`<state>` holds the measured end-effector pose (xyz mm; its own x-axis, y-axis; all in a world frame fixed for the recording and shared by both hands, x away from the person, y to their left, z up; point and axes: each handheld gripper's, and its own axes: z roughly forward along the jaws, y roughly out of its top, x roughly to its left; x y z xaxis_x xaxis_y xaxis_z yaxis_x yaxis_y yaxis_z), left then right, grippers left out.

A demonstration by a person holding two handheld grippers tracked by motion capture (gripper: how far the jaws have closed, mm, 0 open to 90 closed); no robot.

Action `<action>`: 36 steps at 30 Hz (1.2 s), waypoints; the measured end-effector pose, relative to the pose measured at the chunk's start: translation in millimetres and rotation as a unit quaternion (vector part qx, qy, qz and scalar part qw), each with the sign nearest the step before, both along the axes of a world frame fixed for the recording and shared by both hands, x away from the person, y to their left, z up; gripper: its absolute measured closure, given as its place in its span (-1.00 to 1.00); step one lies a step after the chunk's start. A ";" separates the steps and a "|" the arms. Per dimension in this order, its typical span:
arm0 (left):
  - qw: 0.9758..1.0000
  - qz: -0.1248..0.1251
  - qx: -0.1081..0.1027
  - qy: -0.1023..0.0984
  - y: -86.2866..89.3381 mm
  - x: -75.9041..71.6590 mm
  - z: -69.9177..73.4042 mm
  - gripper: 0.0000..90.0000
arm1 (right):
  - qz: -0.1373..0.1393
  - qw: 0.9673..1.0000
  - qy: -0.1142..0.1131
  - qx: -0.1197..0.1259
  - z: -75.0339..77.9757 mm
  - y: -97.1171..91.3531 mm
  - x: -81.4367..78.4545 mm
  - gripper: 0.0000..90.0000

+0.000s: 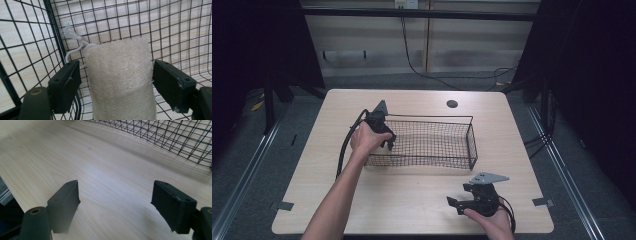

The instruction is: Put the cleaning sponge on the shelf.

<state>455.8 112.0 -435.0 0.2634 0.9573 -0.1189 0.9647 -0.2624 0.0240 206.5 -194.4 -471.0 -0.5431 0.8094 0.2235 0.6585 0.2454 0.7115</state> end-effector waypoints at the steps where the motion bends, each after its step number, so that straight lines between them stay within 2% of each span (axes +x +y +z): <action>1: 1.000 -0.002 -0.001 0.000 0.2 0.0 0.5 -0.48 | -0.001 1.000 0.000 0.000 0.1 -0.1 -0.1 -0.52; 13: 1.000 -0.009 -0.016 -0.004 3.8 -0.7 4.1 -0.56 | 0.000 1.000 -0.001 -0.001 0.2 -0.1 0.0 -0.52; 15: 1.000 -0.010 -0.025 -0.008 4.2 -1.5 5.7 -0.60 | 0.000 1.000 0.000 0.000 0.3 -0.1 0.0 -0.52; 20: 1.000 -0.007 -0.023 -0.007 7.5 -2.3 9.0 -0.60 | 0.001 1.000 -0.001 -0.001 0.3 -0.1 -0.1 -0.52; 26: 0.999 -0.016 -0.046 -0.019 10.0 -6.1 17.1 -0.60 | 0.001 1.000 -0.001 -0.002 0.4 0.0 0.1 -0.52; 30: 0.997 -0.024 -0.063 -0.022 14.0 -7.4 22.3 -0.60 | 0.001 1.000 -0.001 -0.001 0.4 0.2 -0.1 -0.52; 31: 0.997 -0.016 -0.069 -0.025 14.2 -8.2 23.1 -0.60 | 0.001 1.000 -0.001 -0.001 0.5 0.2 -0.1 -0.52; 36: 0.995 -0.028 -0.085 -0.039 17.2 -11.2 29.5 -0.60 | 0.000 1.000 -0.001 -0.002 0.3 0.3 0.2 -0.52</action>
